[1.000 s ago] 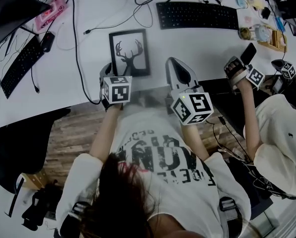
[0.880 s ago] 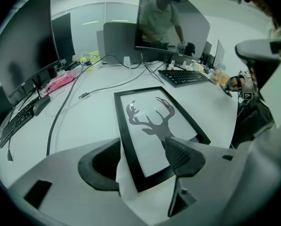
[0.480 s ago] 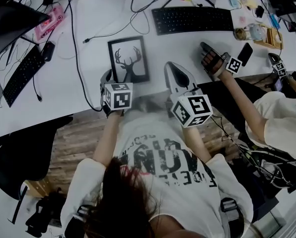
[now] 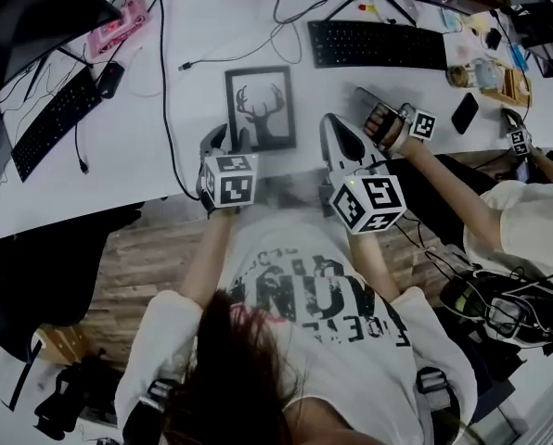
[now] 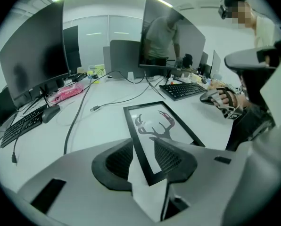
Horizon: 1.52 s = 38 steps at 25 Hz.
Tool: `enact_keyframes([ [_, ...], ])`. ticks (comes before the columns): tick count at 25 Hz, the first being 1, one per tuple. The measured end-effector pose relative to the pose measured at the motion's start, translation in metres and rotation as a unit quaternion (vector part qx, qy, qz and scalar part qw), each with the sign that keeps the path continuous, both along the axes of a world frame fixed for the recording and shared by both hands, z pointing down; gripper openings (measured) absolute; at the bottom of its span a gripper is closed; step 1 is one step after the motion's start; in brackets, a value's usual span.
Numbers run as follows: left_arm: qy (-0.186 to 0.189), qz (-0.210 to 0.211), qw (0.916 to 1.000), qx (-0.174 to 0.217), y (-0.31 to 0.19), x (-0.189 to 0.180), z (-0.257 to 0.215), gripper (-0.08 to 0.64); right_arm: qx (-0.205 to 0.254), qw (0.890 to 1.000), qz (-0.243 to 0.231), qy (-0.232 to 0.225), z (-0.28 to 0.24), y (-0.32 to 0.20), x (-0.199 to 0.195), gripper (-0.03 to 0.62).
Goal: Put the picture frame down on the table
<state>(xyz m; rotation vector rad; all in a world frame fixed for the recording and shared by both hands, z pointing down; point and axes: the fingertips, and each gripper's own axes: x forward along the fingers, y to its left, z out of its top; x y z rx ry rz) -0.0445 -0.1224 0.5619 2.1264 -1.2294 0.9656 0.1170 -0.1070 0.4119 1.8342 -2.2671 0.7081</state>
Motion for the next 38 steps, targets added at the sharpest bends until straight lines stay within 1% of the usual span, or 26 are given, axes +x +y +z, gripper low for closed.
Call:
enact_keyframes([
  [4, 0.01, -0.005, 0.9998, 0.017, 0.001, -0.003, -0.01, 0.069, 0.002, 1.0, -0.006, 0.002, -0.002, 0.003, -0.009, 0.002],
  [7, 0.018, -0.012, 0.9991, 0.036, -0.001, -0.009, -0.021, 0.015, 0.004, 1.0, -0.01, 0.004, -0.003, 0.004, -0.016, 0.002],
  [10, 0.039, -0.013, 0.9973, 0.061, -0.004, -0.01, -0.036, 0.003, 0.009, 1.0, -0.011, 0.006, -0.006, 0.006, -0.02, 0.002],
  [13, 0.07, -0.012, 0.9931, 0.094, -0.007, -0.008, -0.058, 0.002, 0.013, 1.0, -0.014, 0.006, -0.008, 0.007, -0.024, 0.002],
  [18, 0.115, -0.016, 0.9806, 0.158, -0.015, -0.011, -0.109, 0.002, 0.025, 0.999, -0.024, 0.005, -0.016, 0.006, -0.032, 0.002],
  [22, 0.138, -0.016, 0.9665, 0.216, -0.017, -0.016, -0.152, 0.002, 0.039, 0.999, -0.033, 0.005, -0.026, 0.005, -0.037, 0.002],
  [24, 0.148, -0.016, 0.9595, 0.239, -0.015, -0.019, -0.17, 0.002, 0.046, 0.998, -0.036, 0.004, -0.032, 0.005, -0.039, 0.002],
  [27, 0.161, -0.016, 0.9506, 0.265, -0.014, -0.024, -0.193, 0.002, 0.06, 0.998, -0.038, 0.001, -0.044, 0.005, -0.039, 0.002],
  [30, 0.166, -0.017, 0.9429, 0.288, -0.012, -0.03, -0.213, 0.002, 0.072, 0.997, -0.04, -0.001, -0.055, 0.005, -0.039, 0.0],
  [35, 0.164, -0.029, 0.935, 0.313, -0.008, -0.038, -0.235, 0.002, 0.092, 0.995, -0.038, -0.002, -0.075, 0.006, -0.032, 0.0],
  [38, 0.17, -0.033, 0.9293, 0.326, -0.004, -0.04, -0.248, 0.002, 0.103, 0.994, -0.039, -0.001, -0.086, 0.008, -0.031, 0.0],
])
